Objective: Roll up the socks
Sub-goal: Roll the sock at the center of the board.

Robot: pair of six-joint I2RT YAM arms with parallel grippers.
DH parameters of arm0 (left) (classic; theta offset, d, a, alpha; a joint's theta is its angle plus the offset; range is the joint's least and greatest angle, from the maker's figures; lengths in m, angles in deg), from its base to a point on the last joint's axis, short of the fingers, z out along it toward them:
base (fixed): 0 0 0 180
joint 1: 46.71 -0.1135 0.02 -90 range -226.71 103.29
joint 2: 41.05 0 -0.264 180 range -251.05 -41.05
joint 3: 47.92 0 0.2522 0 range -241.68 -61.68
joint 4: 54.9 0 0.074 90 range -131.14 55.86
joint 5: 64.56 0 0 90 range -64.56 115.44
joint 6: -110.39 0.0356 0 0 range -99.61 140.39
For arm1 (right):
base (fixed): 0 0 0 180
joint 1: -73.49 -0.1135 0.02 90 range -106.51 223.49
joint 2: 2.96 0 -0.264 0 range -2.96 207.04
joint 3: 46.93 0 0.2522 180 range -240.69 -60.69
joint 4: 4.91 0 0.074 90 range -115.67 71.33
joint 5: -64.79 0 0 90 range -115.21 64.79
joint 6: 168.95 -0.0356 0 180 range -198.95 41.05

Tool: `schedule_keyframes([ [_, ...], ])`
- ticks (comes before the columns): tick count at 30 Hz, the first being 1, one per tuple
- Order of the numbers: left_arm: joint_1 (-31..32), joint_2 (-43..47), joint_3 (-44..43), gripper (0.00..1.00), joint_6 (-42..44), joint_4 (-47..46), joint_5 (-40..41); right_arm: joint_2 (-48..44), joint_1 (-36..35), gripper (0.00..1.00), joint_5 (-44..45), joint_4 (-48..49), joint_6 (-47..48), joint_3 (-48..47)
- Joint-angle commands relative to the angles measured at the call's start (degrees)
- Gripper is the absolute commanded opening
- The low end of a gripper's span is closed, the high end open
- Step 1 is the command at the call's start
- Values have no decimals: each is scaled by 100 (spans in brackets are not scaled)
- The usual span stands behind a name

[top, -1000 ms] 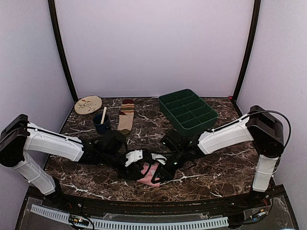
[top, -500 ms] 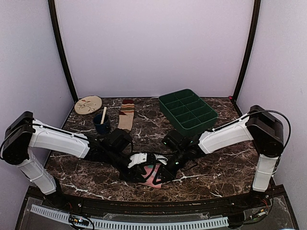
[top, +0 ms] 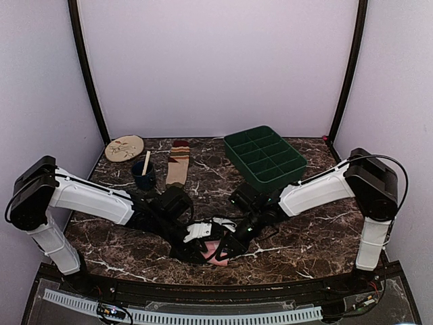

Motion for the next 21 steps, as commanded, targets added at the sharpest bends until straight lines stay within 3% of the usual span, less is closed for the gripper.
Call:
schedule_keyframes([
  [1, 75, -180, -47, 41, 141, 86, 313, 319, 34, 0, 245, -613, -28, 117],
  [8, 86, -420, -40, 35, 218, -92, 612, 340, 86, 0, 171, -634, 10, 156],
  [15, 86, -797, -298, 7, 261, 96, 499, 399, 137, 0, 158, -786, 136, 103],
  [19, 86, -945, -387, 0, 277, 219, 401, 360, 203, 0, 174, -788, 157, 137],
  [21, 86, -983, -404, 0, 260, 267, 332, 335, 241, 10, 181, -791, 157, 167],
])
